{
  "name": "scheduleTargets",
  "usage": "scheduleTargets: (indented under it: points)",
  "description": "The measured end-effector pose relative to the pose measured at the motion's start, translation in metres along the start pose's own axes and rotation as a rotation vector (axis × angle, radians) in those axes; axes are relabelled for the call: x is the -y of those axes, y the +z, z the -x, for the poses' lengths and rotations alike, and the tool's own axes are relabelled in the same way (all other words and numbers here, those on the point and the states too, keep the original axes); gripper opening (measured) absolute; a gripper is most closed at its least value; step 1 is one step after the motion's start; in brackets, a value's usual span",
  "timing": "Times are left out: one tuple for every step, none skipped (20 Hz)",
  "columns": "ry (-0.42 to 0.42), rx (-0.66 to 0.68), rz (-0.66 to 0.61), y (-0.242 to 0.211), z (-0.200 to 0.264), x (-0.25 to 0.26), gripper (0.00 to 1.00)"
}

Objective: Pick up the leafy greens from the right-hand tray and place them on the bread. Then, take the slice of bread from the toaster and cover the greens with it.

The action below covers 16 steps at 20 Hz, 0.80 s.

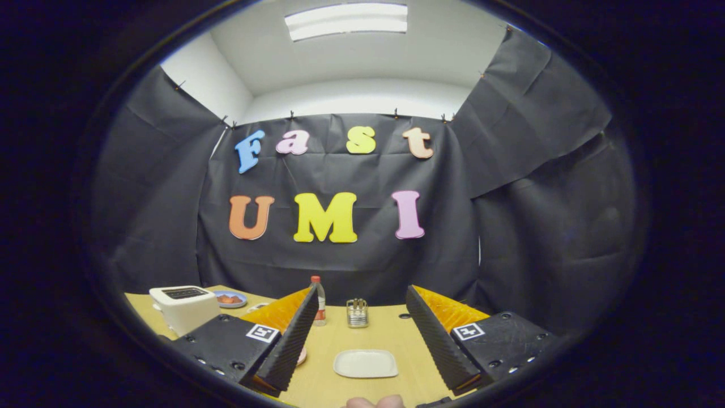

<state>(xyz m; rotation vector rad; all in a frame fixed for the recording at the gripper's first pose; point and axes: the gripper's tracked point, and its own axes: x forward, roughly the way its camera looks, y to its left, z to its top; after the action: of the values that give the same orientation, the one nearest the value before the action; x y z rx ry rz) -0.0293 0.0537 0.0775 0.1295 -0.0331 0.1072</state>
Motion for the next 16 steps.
scheduleTargets:
  points:
    - [-0.009, 0.005, 0.003, 0.002, 0.005, 0.002, 0.95]
    - [-0.015, 0.010, 0.008, 0.003, 0.009, 0.001, 0.95]
    - [-0.014, 0.012, 0.015, 0.004, 0.013, -0.001, 0.95]
    - [-0.006, 0.014, 0.017, 0.005, 0.015, -0.005, 0.95]
    - [0.000, 0.012, 0.015, 0.003, 0.016, -0.008, 0.95]
    - [-0.001, 0.010, 0.007, 0.000, 0.018, -0.009, 0.95]
    - [-0.002, 0.009, 0.005, -0.001, 0.019, -0.011, 0.95]
    - [0.000, 0.009, 0.005, -0.002, 0.018, -0.013, 0.95]
    - [0.007, 0.006, 0.002, -0.002, 0.019, -0.016, 0.95]
    - [0.016, 0.006, -0.003, -0.003, 0.019, -0.021, 0.95]
    - [0.023, 0.007, -0.009, -0.002, 0.017, -0.024, 0.95]
    - [0.028, 0.011, -0.011, -0.001, 0.017, -0.026, 0.95]
    - [0.033, 0.014, -0.013, 0.000, 0.016, -0.028, 0.95]
    - [0.037, 0.020, -0.010, 0.002, 0.015, -0.030, 0.95]
    - [0.038, 0.023, -0.006, 0.003, 0.015, -0.031, 0.95]
    - [0.043, 0.024, -0.003, 0.002, 0.014, -0.033, 0.95]
